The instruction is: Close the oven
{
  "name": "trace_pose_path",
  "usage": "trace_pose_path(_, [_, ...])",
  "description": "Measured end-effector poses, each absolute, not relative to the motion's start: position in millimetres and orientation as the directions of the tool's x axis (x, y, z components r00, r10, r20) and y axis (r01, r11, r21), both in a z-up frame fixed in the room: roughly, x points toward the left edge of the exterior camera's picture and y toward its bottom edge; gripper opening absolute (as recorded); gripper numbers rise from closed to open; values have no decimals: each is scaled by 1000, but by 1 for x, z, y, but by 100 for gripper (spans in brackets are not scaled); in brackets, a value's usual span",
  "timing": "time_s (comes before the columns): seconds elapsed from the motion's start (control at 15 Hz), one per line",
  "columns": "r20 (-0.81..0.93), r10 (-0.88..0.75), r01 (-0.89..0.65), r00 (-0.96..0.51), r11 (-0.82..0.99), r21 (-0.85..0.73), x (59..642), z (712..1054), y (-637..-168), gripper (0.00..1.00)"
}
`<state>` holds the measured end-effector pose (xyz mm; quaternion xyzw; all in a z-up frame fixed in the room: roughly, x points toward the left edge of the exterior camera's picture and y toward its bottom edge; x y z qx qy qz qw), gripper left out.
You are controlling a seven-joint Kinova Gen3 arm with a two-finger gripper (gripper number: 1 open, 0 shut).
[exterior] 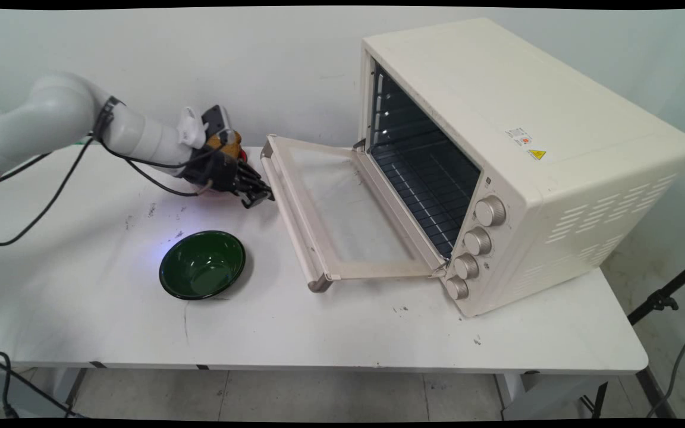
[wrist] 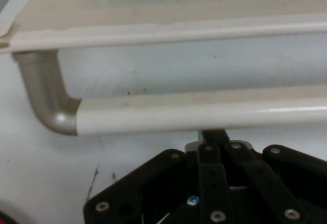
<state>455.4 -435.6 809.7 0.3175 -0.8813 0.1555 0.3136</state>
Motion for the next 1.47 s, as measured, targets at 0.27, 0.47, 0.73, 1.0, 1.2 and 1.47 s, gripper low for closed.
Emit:
trace_pose_path(0.27, [657,-450,-651,-605,754,-84,440,806,-444,0])
trace_pose_path(0.47, [669,-429,-643,-607,760,-96,433,813,-450,0])
trace_pose_path(0.73, [687,-405,-634,-604,766,-106,423,830,-457,0])
trace_pose_path(1.0, [711,-384,-633,-590,766,-111,412,855,-464,0])
trace_pose_path(1.2, [733,-365,-633,-573,766,-114,399,880,-472,0])
trace_pose_path(1.47, [756,-348,-635,-555,764,-115,385,904,-481,0])
